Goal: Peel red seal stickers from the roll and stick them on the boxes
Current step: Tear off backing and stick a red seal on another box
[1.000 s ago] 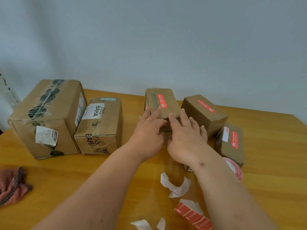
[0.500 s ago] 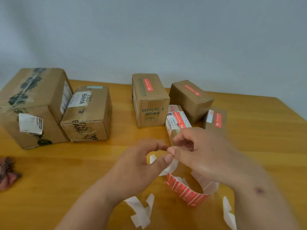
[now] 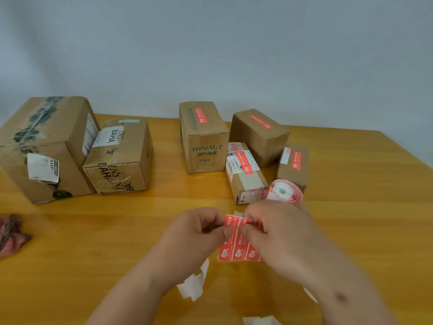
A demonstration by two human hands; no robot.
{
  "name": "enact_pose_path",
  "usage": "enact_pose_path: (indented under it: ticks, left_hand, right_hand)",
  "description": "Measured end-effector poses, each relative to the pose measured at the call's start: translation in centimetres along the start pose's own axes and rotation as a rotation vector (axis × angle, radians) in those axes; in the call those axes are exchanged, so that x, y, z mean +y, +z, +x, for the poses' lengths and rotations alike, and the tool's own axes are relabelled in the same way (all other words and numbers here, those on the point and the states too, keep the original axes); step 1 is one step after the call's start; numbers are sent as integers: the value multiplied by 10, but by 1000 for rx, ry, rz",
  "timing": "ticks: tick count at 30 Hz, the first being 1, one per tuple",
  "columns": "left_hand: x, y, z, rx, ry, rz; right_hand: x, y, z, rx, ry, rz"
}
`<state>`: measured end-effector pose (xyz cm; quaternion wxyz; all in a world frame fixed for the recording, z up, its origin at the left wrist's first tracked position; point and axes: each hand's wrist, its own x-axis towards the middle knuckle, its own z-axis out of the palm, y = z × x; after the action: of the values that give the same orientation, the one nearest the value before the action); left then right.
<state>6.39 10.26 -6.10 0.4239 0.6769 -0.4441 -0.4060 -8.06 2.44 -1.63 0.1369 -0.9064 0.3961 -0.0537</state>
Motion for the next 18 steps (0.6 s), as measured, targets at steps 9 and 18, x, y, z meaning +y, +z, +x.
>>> enact_pose_path:
  ticks: [9, 18]
  left_hand:
    - [25, -9, -13, 95, 203, 173]
    - [39, -18, -18, 130, 271, 312]
  right_hand:
    - [-6, -12, 0, 42, -142, -2]
    - [-5, -14, 7, 95, -232, 63]
